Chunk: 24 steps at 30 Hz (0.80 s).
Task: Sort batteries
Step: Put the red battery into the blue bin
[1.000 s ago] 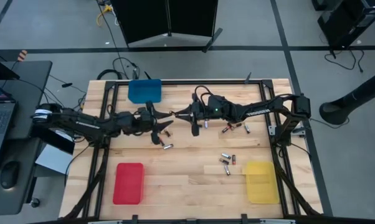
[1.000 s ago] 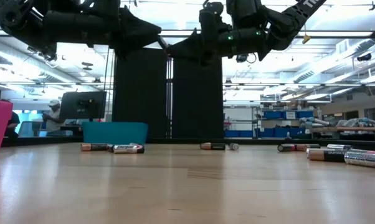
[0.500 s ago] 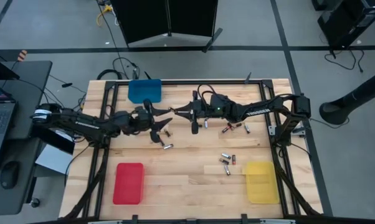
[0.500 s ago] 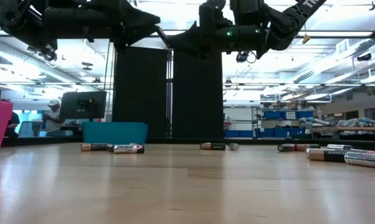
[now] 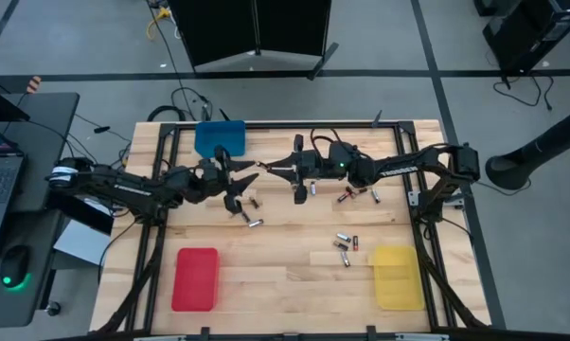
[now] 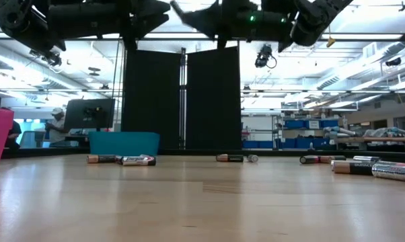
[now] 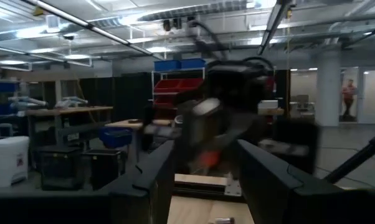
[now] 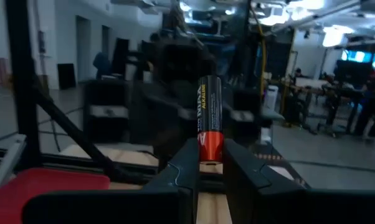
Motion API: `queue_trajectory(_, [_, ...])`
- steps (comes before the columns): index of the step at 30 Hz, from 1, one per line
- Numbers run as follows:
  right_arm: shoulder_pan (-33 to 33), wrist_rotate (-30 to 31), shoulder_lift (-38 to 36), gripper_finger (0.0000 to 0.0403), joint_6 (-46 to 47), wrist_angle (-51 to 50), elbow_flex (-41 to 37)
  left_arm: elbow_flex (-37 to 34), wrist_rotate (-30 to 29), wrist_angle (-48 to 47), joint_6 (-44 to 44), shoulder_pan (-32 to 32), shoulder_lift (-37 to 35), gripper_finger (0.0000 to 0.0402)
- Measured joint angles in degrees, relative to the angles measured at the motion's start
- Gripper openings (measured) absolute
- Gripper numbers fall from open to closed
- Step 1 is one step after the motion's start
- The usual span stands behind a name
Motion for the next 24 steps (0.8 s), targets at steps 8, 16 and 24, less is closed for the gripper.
queue_trajectory(8, [1.3,0.7,-0.5,0.0058,-0.8,0.0,0.0,0.0,3.2,3.4,0.0,-0.1,0.1,0.0175])
queue_trajectory(16, [2.6,1.1,-0.1,0.0058,-1.8,0.7,0.0,3.9,7.4,1.1,0.0,-0.1,2.6,0.0175])
queue_trajectory(24, [2.5,1.1,-0.1,0.0058,-2.3,0.0,0.0,7.4,9.2,1.3,1.8,0.0,5.8,0.0171])
